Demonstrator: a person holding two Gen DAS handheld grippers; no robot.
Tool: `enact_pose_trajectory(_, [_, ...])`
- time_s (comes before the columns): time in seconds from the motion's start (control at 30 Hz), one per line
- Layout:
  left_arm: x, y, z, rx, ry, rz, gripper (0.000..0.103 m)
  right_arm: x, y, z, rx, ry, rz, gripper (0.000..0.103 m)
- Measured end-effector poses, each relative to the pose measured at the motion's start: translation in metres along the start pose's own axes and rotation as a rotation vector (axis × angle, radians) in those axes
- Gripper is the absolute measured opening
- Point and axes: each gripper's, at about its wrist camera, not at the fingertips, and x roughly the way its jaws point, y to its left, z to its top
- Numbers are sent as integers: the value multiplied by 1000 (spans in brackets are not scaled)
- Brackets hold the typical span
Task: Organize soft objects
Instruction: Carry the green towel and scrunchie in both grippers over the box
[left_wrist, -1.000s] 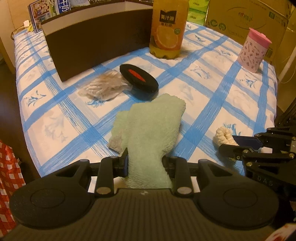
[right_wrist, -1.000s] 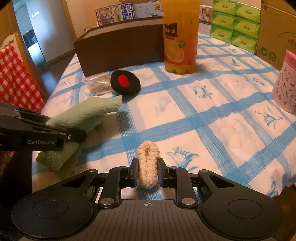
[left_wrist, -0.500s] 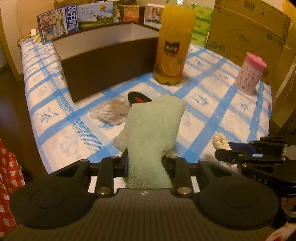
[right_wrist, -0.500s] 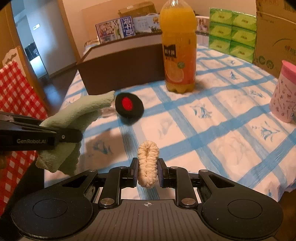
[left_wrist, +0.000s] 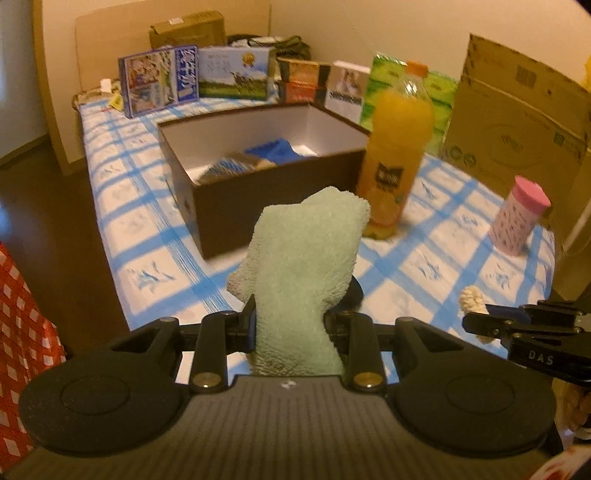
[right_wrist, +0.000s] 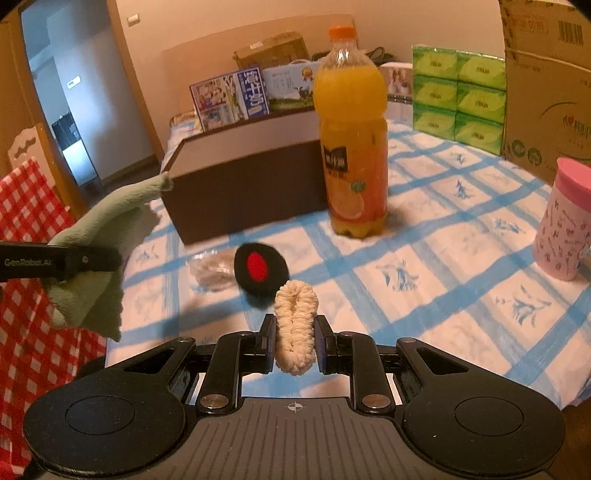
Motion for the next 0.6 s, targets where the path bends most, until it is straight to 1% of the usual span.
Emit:
enact_pose_trajectory(0.3, [-1,14,28,-16,-58,14,26,7,-1,34,-1,-50,11,21])
enact_pose_trajectory(0.6, [8,24,68,-20,-132,23,26,26,11,81,-25,-120,46,21])
